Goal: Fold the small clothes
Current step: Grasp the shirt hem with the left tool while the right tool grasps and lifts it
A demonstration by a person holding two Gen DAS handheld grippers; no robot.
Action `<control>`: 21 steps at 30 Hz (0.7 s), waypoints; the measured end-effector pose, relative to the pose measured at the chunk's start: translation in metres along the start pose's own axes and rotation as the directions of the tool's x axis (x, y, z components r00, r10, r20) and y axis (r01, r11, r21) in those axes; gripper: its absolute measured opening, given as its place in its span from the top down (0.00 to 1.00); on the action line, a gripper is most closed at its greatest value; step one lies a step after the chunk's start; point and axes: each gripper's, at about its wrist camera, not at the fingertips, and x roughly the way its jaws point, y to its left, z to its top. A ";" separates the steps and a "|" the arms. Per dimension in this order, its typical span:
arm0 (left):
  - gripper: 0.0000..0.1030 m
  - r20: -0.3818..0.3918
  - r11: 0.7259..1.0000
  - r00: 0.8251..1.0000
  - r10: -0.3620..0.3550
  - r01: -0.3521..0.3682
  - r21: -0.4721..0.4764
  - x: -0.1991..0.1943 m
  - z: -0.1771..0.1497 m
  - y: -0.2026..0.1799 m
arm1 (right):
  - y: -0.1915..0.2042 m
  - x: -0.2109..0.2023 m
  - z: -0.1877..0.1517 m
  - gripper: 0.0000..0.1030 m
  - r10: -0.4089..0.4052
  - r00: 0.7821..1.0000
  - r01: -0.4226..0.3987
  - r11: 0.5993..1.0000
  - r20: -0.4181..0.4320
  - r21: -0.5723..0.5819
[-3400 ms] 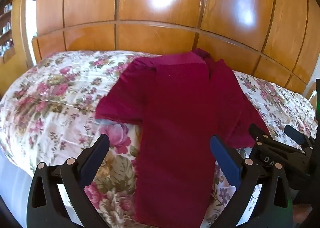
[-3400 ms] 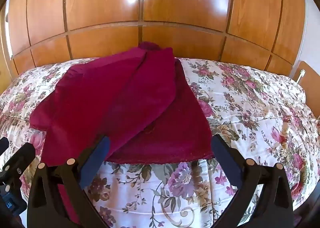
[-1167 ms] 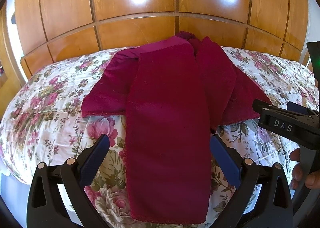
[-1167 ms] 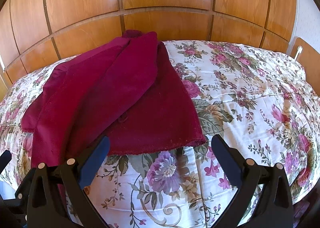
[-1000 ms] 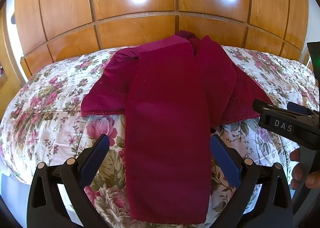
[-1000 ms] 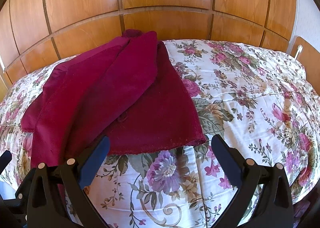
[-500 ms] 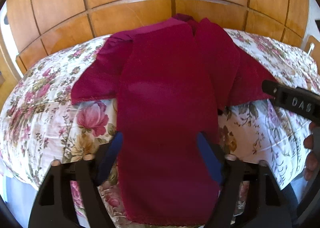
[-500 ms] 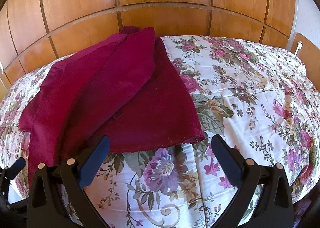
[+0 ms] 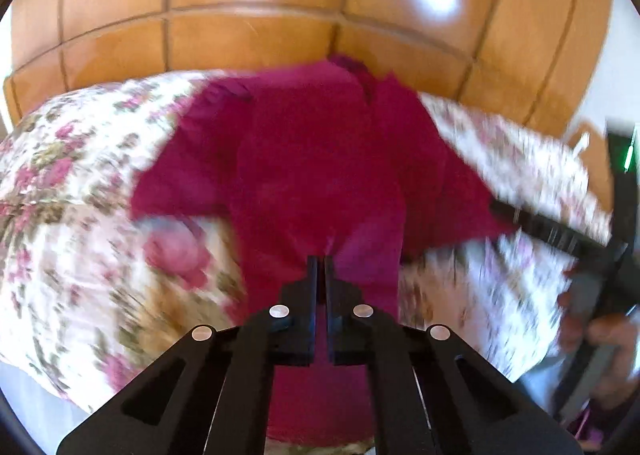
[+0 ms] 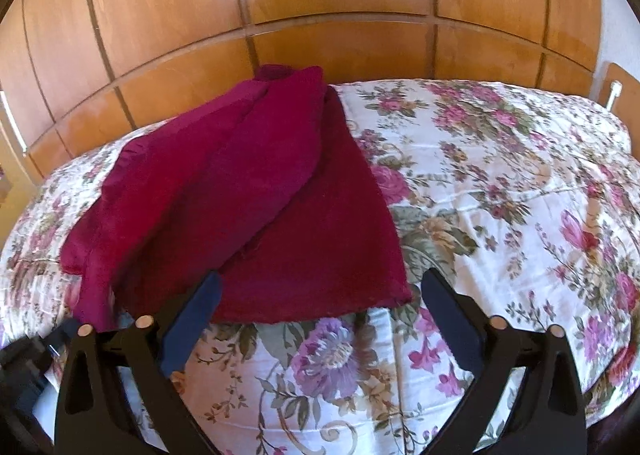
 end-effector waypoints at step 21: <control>1.00 0.095 0.778 0.843 0.529 -0.438 -0.450 -0.002 0.191 0.253 | 0.122 0.095 0.011 0.90 0.113 0.977 -0.172 0.917 -0.179 -0.360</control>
